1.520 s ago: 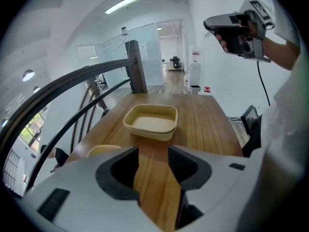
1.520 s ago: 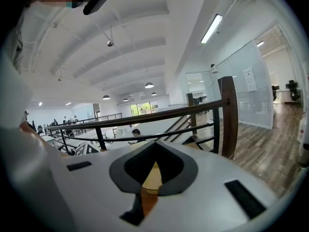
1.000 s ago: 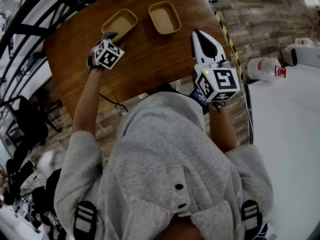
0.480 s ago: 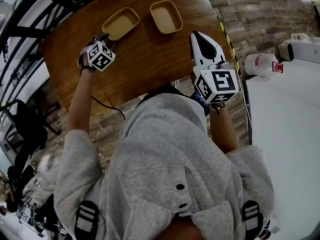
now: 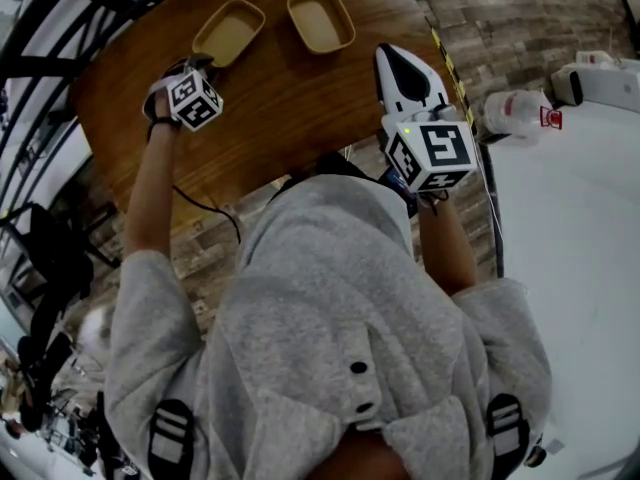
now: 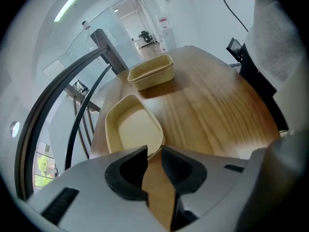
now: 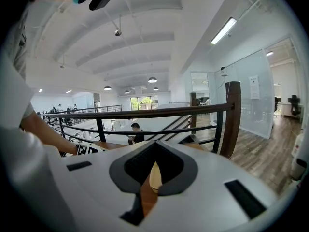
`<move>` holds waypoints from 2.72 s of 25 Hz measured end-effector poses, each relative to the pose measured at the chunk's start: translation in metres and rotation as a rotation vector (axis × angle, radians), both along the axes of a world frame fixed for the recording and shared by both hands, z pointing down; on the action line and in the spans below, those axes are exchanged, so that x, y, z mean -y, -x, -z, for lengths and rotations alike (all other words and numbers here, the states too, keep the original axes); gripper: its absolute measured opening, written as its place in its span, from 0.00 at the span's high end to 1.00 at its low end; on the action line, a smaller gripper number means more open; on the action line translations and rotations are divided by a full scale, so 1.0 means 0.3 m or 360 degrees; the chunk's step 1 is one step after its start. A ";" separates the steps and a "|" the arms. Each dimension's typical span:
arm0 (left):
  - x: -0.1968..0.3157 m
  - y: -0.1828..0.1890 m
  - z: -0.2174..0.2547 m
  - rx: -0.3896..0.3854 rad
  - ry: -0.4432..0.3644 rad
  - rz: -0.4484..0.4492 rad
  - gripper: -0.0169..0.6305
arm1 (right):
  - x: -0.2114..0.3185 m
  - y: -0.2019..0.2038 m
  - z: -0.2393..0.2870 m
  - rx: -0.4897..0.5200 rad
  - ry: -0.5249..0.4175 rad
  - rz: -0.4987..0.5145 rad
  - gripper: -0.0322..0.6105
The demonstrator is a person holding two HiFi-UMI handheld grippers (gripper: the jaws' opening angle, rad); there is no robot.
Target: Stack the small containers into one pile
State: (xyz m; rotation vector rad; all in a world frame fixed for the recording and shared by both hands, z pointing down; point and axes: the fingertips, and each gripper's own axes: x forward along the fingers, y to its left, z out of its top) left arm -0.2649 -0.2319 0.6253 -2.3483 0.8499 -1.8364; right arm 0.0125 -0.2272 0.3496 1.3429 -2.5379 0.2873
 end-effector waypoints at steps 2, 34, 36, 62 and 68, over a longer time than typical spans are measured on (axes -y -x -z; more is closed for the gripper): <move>-0.007 -0.019 0.005 0.0004 -0.0005 -0.0009 0.86 | -0.006 -0.016 0.000 0.0013 0.0005 -0.0008 0.93; 0.015 0.046 -0.005 -0.0084 0.0106 0.0647 0.93 | 0.010 -0.092 -0.006 0.0055 0.0010 -0.0004 0.93; 0.018 0.042 -0.002 -0.0078 0.0103 0.0633 0.93 | 0.013 -0.099 -0.006 0.0056 0.0010 -0.0008 0.93; 0.077 -0.159 0.134 -0.0121 -0.0027 0.0457 0.94 | 0.010 -0.192 0.033 0.0097 -0.0033 -0.0031 0.93; 0.095 -0.255 0.201 -0.0147 -0.0066 0.0384 0.94 | 0.005 -0.233 0.042 0.0108 -0.0045 -0.0046 0.93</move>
